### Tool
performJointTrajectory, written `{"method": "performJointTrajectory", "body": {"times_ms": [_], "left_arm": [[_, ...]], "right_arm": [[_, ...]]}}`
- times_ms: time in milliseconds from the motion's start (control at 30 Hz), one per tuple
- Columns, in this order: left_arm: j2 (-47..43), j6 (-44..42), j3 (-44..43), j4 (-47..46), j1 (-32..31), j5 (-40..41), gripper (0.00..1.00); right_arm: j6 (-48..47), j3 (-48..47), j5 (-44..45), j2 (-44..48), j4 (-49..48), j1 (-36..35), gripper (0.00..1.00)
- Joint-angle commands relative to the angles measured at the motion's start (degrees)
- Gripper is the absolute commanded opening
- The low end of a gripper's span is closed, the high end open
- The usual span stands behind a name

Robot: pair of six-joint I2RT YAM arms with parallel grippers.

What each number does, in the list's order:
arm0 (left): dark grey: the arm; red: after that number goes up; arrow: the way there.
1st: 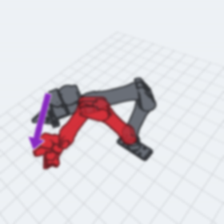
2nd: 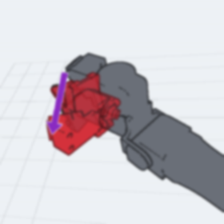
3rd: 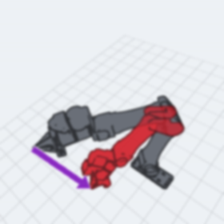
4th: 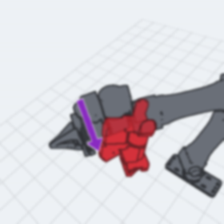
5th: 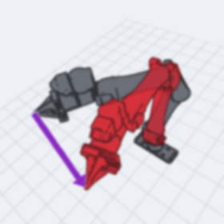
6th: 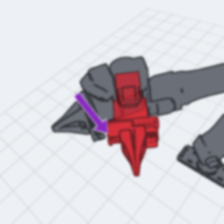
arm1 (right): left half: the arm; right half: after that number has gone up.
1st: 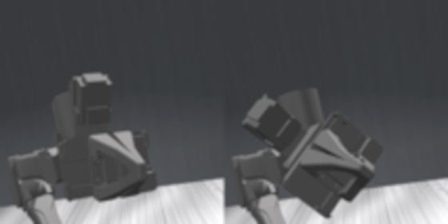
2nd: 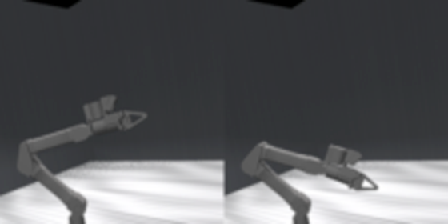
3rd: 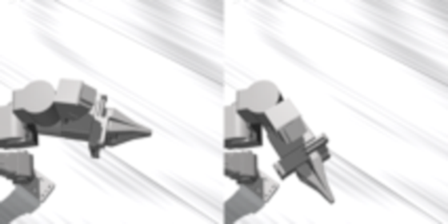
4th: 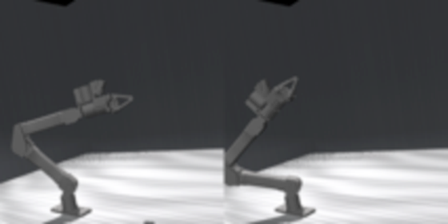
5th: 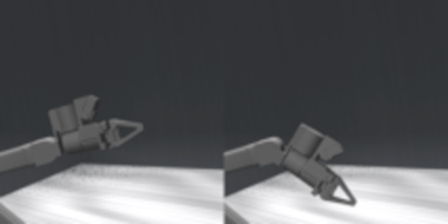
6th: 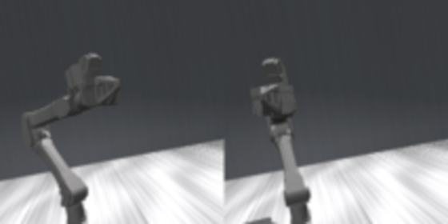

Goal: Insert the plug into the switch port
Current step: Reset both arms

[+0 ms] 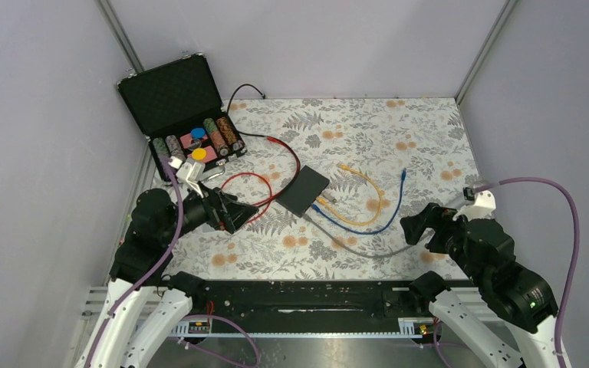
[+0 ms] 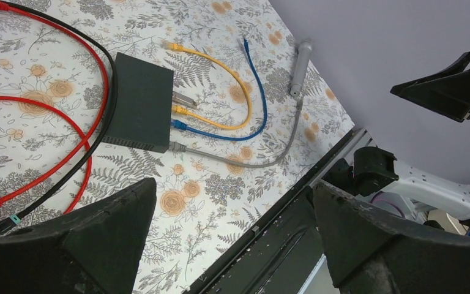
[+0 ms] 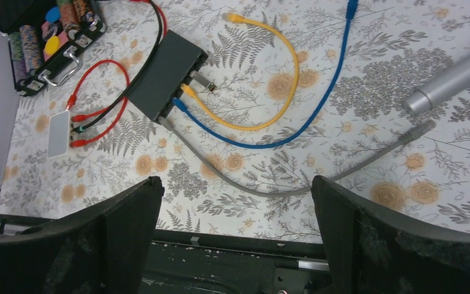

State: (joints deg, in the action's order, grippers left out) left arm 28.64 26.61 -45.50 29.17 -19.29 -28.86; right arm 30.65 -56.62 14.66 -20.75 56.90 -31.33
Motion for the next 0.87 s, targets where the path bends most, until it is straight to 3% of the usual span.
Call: {"method": "performJointTrajectory", "body": {"times_ms": [0,833], "left_arm": [[0.6,1.1,-2.1,-1.6,0.2,1.1,0.99],[3.2,0.0,-3.1,-2.0,0.2,1.7,0.99]], "right_arm": [[-0.7,-3.5,5.3,-1.3,1.3,0.2,0.99],[-2.8,-5.0,9.0,-3.3,1.5,0.2,0.99]]}}
